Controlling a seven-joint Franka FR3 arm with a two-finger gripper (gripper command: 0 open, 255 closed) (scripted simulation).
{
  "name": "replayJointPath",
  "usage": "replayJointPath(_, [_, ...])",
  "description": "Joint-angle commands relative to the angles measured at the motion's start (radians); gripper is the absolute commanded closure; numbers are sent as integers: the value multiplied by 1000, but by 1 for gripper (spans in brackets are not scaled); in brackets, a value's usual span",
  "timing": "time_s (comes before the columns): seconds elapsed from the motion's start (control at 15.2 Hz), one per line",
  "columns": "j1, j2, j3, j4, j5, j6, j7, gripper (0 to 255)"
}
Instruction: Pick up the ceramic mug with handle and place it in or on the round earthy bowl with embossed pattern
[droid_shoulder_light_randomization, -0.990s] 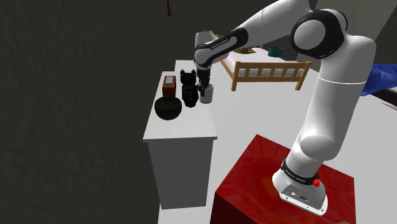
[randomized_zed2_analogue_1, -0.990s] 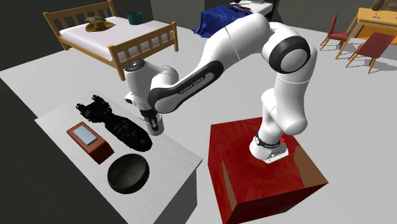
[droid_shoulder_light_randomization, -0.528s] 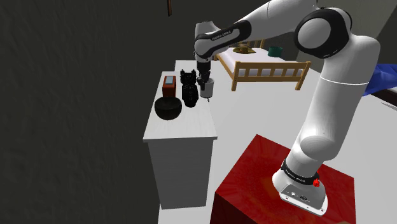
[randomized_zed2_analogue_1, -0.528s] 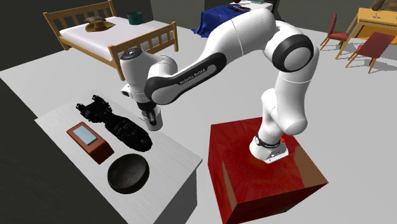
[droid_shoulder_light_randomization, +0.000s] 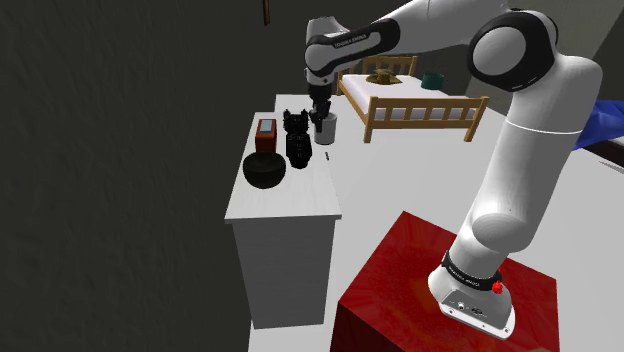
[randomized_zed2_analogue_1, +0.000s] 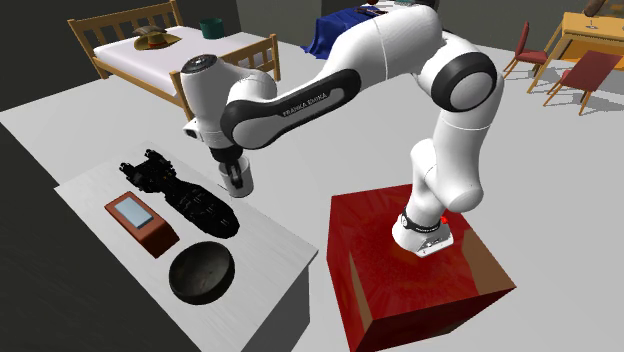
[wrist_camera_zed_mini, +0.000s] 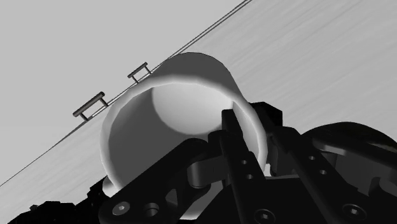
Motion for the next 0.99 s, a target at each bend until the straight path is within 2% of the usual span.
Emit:
replayJointPath(0.0, [0,-6,0,22,0,-27,-2,255])
replayJointPath(0.33, [0,-11,0,75,0,-86,-5,255])
replayJointPath(0.92, [94,181,71,366,7,-196,155,255])
